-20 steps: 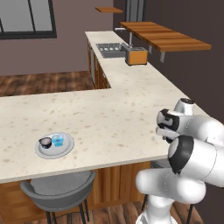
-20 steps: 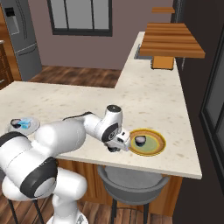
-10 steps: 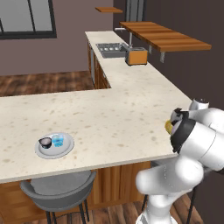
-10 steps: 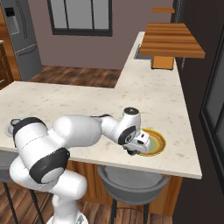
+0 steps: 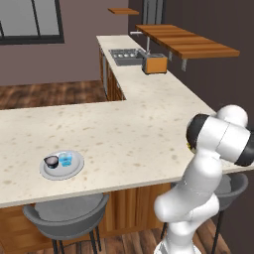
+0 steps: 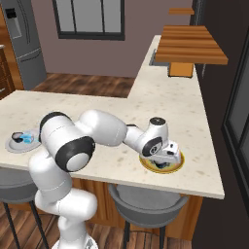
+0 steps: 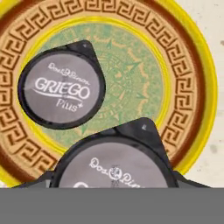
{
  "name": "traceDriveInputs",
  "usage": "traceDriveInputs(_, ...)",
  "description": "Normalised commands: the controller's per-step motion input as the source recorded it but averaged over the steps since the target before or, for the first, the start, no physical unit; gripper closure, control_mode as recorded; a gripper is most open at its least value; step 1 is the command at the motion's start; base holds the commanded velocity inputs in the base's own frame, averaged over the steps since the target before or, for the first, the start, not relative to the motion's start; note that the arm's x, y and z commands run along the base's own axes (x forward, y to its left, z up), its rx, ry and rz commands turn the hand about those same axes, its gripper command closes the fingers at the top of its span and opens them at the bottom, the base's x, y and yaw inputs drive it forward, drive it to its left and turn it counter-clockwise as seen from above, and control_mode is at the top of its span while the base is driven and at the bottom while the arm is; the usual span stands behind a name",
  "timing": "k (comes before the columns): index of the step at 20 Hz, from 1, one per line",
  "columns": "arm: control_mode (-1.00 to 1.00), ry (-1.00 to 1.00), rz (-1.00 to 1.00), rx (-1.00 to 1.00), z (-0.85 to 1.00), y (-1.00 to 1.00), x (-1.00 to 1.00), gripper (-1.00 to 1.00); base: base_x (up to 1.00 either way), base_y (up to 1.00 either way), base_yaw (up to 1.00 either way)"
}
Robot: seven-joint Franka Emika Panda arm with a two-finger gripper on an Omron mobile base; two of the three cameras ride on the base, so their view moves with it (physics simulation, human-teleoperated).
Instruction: Place two yogurt containers on each plate.
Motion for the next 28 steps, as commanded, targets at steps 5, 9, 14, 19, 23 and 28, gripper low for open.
traceDriveInputs(5,-1.0,0.17,0.12,0.0,-0.03,-0.55,0.53,1.0,0.0,0.0,0.0)
traceDriveInputs(9,-1.0,0.26,0.07,0.07,-0.05,-0.47,0.35,1.0,0.0,0.0,0.0)
traceDriveInputs(14,-1.0,0.18,0.12,0.14,-0.19,-0.39,0.21,1.0,0.0,0.0,0.0)
traceDriveInputs(19,-1.0,0.01,0.15,0.18,-0.18,-0.21,0.22,1.0,0.0,0.0,0.0)
traceDriveInputs(23,-1.0,0.0,0.13,0.14,-0.12,0.03,0.08,1.0,0.0,0.0,0.0)
traceDriveInputs(28,-1.0,-0.01,0.07,0.02,-0.09,0.22,-0.07,1.0,0.0,0.0,0.0)
